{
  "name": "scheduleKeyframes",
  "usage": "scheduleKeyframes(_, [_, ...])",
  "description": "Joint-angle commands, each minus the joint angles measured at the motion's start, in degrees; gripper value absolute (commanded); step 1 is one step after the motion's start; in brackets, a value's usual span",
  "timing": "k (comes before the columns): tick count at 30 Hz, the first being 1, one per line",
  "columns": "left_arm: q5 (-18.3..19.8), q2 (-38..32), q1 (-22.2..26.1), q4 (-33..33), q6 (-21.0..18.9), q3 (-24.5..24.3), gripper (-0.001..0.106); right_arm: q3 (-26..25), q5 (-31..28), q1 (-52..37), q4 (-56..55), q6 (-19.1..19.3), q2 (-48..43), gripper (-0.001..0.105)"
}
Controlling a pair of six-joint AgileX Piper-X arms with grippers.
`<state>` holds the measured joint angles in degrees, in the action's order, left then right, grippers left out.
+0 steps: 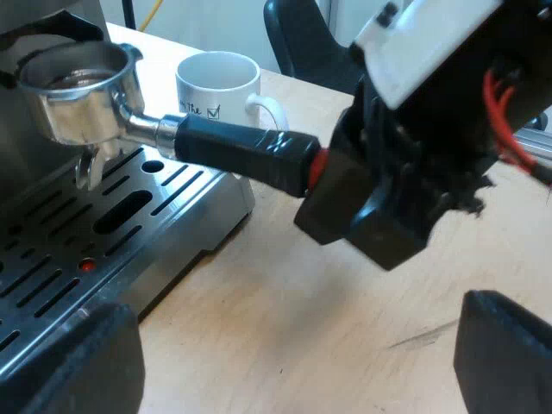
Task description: Grind coffee beans and then tamp
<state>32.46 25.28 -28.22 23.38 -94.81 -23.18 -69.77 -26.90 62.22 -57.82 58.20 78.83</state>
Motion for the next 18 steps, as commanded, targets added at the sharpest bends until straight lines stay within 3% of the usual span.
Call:
scheduleKeyframes(1, [0.76,0.18,-0.24,-0.52,-0.16,0.0,0.082,-0.68,-3.19,0.76,-0.51,0.07,-1.72,0.0])
scheduleKeyframes(7, [0.76,-1.54,-0.24,-0.08,-0.16,0.0,0.082,-0.23,-4.6,2.07,-0.95,0.5,-3.86,0.0])
scheduleKeyframes(18, [0.44,-4.38,-0.24,5.96,-0.16,0.0,0.082,12.11,-4.57,6.04,5.82,1.18,-14.43,0.0])
